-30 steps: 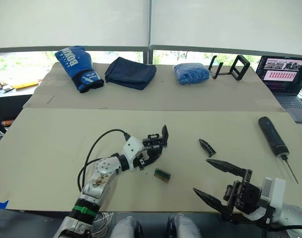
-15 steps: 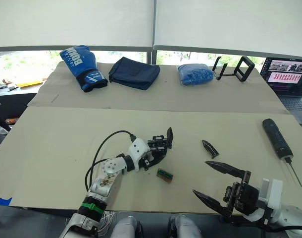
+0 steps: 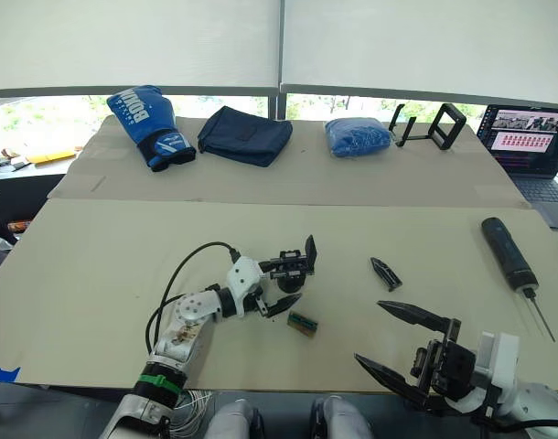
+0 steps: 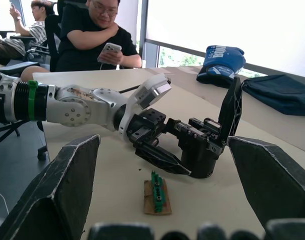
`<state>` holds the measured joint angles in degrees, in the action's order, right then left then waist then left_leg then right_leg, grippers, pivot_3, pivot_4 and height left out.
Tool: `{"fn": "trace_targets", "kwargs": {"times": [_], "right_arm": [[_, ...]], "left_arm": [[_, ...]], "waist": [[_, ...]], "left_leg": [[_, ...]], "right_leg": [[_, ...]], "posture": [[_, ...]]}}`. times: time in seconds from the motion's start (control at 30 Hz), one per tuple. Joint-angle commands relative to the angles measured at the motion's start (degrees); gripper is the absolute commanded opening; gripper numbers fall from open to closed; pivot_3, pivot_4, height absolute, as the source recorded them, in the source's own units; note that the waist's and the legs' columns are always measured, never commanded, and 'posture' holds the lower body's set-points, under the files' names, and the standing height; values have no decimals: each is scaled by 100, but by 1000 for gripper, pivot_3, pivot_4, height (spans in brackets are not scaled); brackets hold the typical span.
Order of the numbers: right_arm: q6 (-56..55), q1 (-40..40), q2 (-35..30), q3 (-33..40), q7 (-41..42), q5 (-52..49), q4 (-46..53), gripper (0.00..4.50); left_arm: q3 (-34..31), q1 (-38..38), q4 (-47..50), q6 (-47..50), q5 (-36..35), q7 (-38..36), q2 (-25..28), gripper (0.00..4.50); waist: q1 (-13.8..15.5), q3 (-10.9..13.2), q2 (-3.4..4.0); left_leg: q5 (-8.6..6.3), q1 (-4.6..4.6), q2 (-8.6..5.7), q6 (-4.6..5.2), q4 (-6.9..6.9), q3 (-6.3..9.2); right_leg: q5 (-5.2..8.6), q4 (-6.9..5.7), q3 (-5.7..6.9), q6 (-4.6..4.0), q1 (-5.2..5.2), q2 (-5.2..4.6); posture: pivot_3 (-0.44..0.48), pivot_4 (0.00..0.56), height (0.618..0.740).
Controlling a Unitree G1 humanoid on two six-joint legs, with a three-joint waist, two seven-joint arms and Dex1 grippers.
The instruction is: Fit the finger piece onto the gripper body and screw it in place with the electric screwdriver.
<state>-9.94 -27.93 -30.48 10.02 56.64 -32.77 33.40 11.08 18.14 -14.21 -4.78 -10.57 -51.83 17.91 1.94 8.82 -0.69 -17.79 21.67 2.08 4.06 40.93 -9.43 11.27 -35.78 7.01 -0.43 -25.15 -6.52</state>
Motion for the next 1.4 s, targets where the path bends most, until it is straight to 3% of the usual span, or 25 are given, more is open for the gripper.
{"fn": "trace_targets", "kwargs": {"times": [0.03,0.17,0.37,0.67,0.87,0.97,1.07,1.23,1.3,1.4], "right_arm": [[31,-87,-83,74,-23,-124,303,4500],[74,-95,-150,81,-43,-164,341,4500],[144,-97,-218,133,-125,-179,439,4500],[177,-113,-236,197,-229,-129,512,4500],[162,-82,-213,126,-284,-76,508,4500],[170,-25,-228,91,-280,-70,479,4500],[181,26,-239,82,-281,-73,449,4500],[183,55,-242,49,-279,-64,433,4500],[169,47,-229,35,-284,-55,431,4500],[126,-1,-210,42,-280,-35,426,4500]], "left_arm": [[-125,260,-477,-96,-264,-616,117,4439],[43,897,-1391,-354,-154,-1463,237,4439],[38,1879,-2930,-1008,83,-1949,39,4439],[-35,2438,-3916,-1636,207,-2453,-346,4439],[-45,2441,-4060,-1825,372,-2380,-509,4439],[-59,2454,-4115,-1928,469,-2242,-503,3634],[-98,2412,-4094,-1920,459,-2280,-495,2276],[-175,2142,-3492,-1737,278,-2324,-493,2297],[-330,2009,-3080,-1654,235,-1880,-538,2297],[-579,1547,-1779,-800,6,-1020,-705,2297]], "waist": [[1,-1,2],[7,-2,2],[19,-3,3],[33,-3,3],[28,-3,3],[29,-3,3],[26,-3,3],[10,-4,4],[5,-4,5],[11,-3,4]], "left_leg": [[0,0,0,0,0,0],[0,1,0,1,4,-2],[0,4,-6,3,7,-1],[-18,25,-12,33,39,2],[-37,45,-14,65,77,0],[-41,44,-19,73,80,-1],[-44,42,-21,77,80,0],[-44,43,-20,76,80,0],[-44,44,-20,76,80,0],[-44,47,-21,76,80,1]], "right_leg": [[2,0,0,4,-1,0],[12,-1,0,21,1,3],[10,-1,1,19,2,4],[5,-2,5,22,1,-2],[-7,1,2,35,2,-12],[-10,5,1,41,5,-21],[-12,6,1,44,8,-26],[-12,5,1,45,6,-26],[-11,5,1,47,4,-26],[-11,5,1,48,3,-28]], "posture": [[0,150,740],[0,150,740],[0,150,740],[0,150,740],[0,150,740],[0,150,740],[0,150,740],[0,150,740],[0,150,740],[0,150,740]]}}
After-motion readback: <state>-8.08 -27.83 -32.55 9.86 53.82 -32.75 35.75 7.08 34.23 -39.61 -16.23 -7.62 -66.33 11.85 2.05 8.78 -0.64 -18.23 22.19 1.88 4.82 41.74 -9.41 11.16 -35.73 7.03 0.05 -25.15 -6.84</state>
